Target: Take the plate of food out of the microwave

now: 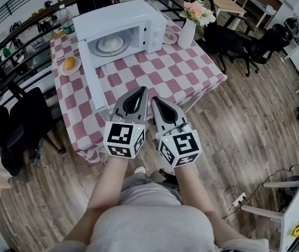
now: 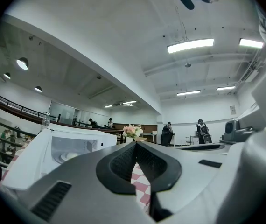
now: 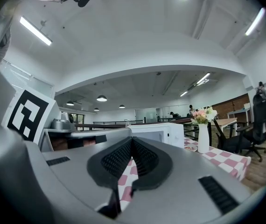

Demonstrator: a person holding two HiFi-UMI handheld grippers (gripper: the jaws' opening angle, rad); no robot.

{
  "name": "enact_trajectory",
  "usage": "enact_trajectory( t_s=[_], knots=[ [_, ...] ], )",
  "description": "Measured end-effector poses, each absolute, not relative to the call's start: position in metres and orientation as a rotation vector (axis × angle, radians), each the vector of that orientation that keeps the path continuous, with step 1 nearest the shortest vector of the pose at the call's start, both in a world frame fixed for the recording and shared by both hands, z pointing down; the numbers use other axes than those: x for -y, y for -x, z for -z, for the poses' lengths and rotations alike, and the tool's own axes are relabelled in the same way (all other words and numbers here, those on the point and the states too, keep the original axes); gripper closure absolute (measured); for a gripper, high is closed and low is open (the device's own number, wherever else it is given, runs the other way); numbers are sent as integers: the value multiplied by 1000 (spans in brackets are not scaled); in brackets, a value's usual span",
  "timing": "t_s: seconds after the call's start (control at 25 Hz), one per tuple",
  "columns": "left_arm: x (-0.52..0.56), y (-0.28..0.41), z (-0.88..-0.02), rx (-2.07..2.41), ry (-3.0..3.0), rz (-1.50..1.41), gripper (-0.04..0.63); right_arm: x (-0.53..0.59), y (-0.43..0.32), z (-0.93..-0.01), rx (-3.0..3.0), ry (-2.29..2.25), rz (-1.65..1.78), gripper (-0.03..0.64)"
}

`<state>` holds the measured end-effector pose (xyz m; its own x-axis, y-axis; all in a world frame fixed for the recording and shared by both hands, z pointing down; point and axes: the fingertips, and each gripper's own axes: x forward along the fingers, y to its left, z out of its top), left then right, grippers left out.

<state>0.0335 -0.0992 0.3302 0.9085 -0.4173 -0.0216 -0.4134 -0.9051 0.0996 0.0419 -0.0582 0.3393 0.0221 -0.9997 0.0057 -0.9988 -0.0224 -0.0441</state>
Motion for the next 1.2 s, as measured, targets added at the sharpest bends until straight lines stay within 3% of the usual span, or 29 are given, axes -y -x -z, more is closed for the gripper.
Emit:
enact_trajectory(
  t_s=[1.2],
  knots=[
    [228, -105, -362, 999, -2821, 73, 594, 190, -129, -368, -2425, 2013, 133, 594]
  ],
)
